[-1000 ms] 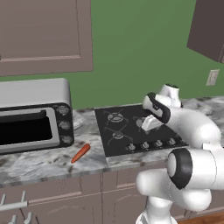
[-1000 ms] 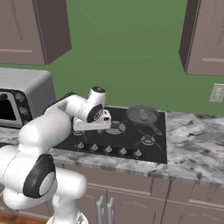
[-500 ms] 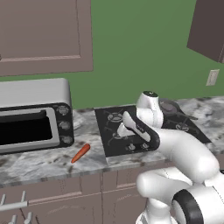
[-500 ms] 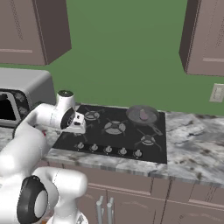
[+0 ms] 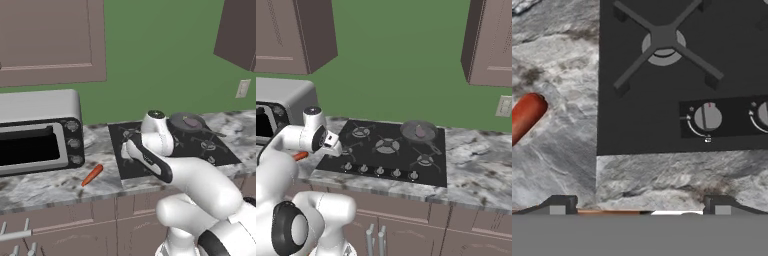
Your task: Put the carrot and eggplant in the pan. Then turn on the rear right burner and set the heat to medium.
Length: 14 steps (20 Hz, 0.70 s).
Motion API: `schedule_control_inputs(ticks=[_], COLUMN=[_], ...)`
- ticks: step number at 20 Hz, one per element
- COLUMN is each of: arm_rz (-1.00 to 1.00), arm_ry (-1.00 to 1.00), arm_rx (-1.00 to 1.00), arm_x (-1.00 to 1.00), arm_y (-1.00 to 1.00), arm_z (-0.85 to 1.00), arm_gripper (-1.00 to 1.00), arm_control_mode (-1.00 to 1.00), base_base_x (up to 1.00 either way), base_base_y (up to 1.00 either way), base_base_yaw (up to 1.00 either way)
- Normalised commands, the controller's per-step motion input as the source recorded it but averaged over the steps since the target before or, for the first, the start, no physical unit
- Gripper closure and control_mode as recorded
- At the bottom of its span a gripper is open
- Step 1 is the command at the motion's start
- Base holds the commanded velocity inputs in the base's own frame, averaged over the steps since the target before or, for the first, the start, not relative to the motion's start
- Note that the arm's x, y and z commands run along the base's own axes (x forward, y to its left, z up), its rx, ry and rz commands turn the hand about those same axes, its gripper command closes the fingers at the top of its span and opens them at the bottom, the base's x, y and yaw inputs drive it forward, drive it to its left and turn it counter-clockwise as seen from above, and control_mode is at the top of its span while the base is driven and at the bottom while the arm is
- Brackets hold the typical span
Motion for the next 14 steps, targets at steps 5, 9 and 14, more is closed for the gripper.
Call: schedule_control_inputs(ticks=[5, 9, 14], arm_rz=[-0.04, 0.0, 0.0], arm_ry=[0.0, 0.03, 0.06], arm_rx=[0.0, 0.0, 0.0], arm_x=[0.15, 0.23, 0.2], arm_y=[0.24, 0.13, 0.01], arm_z=[0.0, 0.03, 0.02], arm_gripper=[-1.0, -1.0, -1.0], arm_control_mode=[-1.0, -1.0, -1.0], base_base_x=[0.0, 0.0, 0.0], base_base_y=[0.0, 0.0, 0.0], base_base_yaw=[0.0, 0.0, 0.0])
